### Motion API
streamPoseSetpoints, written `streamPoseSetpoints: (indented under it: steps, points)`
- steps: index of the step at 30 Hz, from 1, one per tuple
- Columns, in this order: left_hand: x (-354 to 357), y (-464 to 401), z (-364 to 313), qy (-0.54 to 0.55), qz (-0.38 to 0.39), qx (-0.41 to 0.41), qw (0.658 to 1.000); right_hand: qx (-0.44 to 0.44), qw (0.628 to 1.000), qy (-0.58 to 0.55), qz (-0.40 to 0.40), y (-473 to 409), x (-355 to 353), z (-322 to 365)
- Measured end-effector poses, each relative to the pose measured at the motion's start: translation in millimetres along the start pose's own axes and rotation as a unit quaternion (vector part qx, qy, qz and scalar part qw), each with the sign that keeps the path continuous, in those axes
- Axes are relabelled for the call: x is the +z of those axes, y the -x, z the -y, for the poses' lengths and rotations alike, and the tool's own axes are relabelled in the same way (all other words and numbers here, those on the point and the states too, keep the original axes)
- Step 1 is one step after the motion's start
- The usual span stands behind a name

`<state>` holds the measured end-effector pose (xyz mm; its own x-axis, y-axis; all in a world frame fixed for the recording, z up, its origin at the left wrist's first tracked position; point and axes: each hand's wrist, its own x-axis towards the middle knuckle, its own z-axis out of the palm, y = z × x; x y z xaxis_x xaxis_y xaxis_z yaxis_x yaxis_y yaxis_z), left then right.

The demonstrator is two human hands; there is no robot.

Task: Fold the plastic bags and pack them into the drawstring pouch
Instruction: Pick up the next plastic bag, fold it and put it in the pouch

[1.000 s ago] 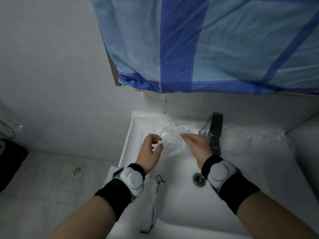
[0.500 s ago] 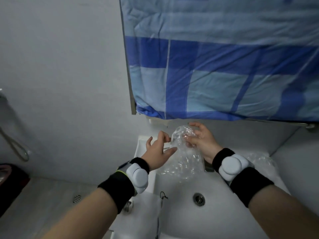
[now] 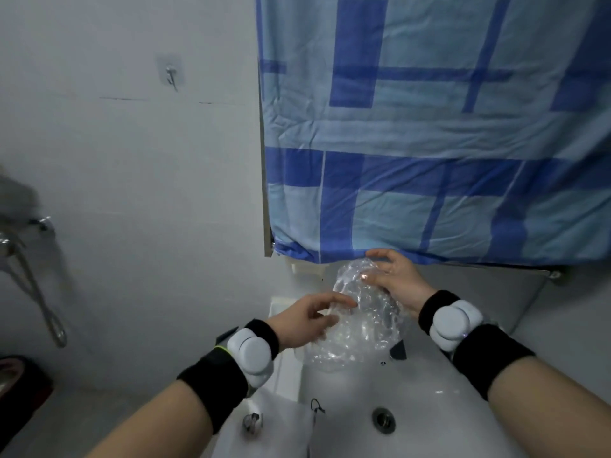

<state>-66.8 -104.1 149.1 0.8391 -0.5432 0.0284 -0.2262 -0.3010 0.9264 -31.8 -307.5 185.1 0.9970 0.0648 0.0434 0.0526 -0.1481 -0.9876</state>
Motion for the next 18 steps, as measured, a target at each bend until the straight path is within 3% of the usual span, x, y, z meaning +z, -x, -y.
streamPoseSetpoints:
  steps: [5,9,11,14,18]
  points:
    - [0.4,3.5,-12.2,0.033,-0.008,0.012,0.999,0.026,0.999,-0.009,0.019,10.2,2.4,18.6]
    - [-3.9,5.5,-19.9,0.021,-0.071,0.04,0.996,0.098,0.974,-0.076,0.191,26.5,-4.2,21.7]
    - [-6.4,5.6,-21.6,0.027,-0.099,0.038,0.994,0.12,0.962,-0.074,0.235,27.0,-6.1,12.7]
    - [-8.8,6.6,-23.4,0.086,-0.14,0.036,0.986,0.116,0.973,-0.053,0.193,29.2,-1.7,4.2]
    - [-16.7,10.1,-19.0,0.136,-0.138,0.031,0.981,0.112,0.976,-0.12,0.144,27.7,-4.6,2.4]
